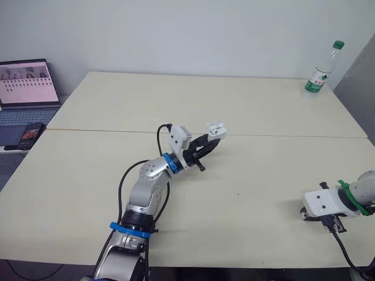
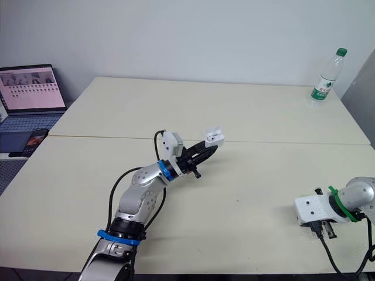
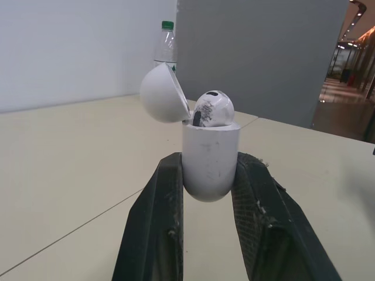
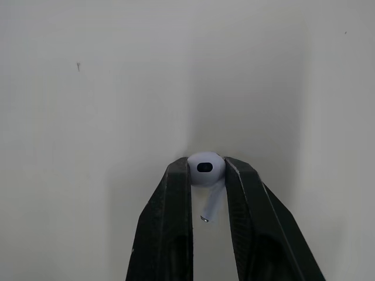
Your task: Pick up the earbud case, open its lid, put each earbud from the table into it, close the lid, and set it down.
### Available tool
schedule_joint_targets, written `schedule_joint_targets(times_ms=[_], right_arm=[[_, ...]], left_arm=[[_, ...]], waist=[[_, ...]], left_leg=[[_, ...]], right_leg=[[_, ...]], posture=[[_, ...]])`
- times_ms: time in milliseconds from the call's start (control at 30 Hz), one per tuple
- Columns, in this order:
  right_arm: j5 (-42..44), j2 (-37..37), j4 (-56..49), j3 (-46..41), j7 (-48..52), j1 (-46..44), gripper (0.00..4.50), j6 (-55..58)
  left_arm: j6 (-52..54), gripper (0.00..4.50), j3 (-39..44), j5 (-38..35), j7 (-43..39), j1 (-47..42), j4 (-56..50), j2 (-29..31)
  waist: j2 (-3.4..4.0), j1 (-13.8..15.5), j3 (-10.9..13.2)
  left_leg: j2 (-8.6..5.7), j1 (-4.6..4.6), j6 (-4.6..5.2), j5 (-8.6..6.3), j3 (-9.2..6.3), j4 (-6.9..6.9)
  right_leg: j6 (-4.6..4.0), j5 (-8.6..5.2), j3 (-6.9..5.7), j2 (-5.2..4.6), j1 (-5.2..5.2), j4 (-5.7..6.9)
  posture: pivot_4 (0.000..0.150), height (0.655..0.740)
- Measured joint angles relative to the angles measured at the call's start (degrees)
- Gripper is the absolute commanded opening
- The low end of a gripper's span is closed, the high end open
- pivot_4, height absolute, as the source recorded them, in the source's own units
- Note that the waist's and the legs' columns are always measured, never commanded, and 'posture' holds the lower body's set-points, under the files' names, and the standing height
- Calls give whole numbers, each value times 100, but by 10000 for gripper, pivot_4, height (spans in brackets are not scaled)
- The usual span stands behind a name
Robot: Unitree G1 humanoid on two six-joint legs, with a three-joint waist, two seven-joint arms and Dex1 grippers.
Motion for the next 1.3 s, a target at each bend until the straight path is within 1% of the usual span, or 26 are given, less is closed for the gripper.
schedule_joint_targets(times_ms=[100, 167, 333, 400, 433, 567, 667, 800, 867, 933, 1033, 1300], right_arm=[[-114, 33, 112, -19, 49, -16, 4286, -342], [-231, 33, 180, -21, 94, -27, 4286, -601], [-351, 79, 338, -22, 180, -91, 4286, -1184], [-414, 118, 411, -22, 214, -134, 11632, -1430], [-419, 158, 468, -22, 228, -184, 13834, -1551], [-427, 230, 525, -44, 234, -270, 28875, -1722], [-357, 235, 294, -176, 232, -170, 39405, -1080], [-40, 198, -817, -394, 229, 178, 39405, 1253], [42, 118, -1288, -409, 265, 209, 39405, 2109], [13, 63, -1529, -407, 268, 211, 39405, 2624], [-208, 52, -1591, -370, 235, 209, 39405, 2882], [-629, -4, -1347, -182, 300, 35, 39405, 2741]], left_arm=[[0, 7836, 1, 1, 1, 29, 0, 10], [0, 7836, 0, 2, 2, 30, 0, 10], [0, 7836, 0, 3, 2, 29, 0, 9], [0, 7836, 0, 3, 2, 28, 0, 6], [0, 7836, -1, 3, 2, 27, 1, 5], [0, 7836, -4, 4, 1, 17, 1, -21], [0, 7836, -6, 5, 0, 15, 1, -23], [-1, 7836, -6, 9, -3, 14, 3, -21], [-1, 7836, -13, 11, -2, 14, 3, -30], [-1, 7836, -20, 13, -2, 14, 3, -42], [0, 7836, -32, 15, -2, 14, 3, -55], [0, 7836, -34, 15, -1, 13, 3, -33]], waist=[[0, 2, 0], [0, 8, 0], [0, 16, 0], [0, 16, 0], [0, 15, 0], [2, 27, -1], [2, 39, -1], [7, 48, -3], [8, 47, -3], [8, 46, -3], [7, 46, -3], [8, 41, -3]], left_leg=[[-1, 0, 0, 0, 0, 1], [-1, 0, 0, 0, 0, 1], [-4, -1, 0, 0, 0, 1], [-4, -1, 0, 0, -1, 1], [-3, -1, 0, 0, 0, 1], [-3, -2, 0, 0, -6, 1], [-4, -4, 0, 0, -8, 0], [-4, -7, -1, 0, -12, 0], [-5, -6, -1, 0, -12, 0], [-8, -6, -1, 0, -11, 1], [-12, -6, -1, 0, -5, 2], [-12, -6, 0, 0, -4, 2]], right_leg=[[-5, 3, 1, -1, 1, 0], [-23, 14, 0, -1, 1, 0], [-27, 16, 1, -3, 1, -1], [-27, 16, 0, -3, 2, -1], [-27, 16, 0, -3, 2, -1], [-29, 16, 0, -3, 2, 1], [-30, 16, 1, -5, 2, 1], [-30, 17, 0, -28, 1, 4], [-30, 17, -2, -27, 1, 5], [-29, 17, -5, -27, 1, 4], [-28, 16, -6, -26, 0, 3], [-28, 16, -5, -12, -2, 2]], posture=[[1500, 7362], [1500, 7362], [1500, 7362], [1500, 7362], [1500, 7362], [1500, 7362], [1500, 7362], [1500, 7362], [1500, 7362], [1500, 7362], [1500, 7362], [1500, 7362]])
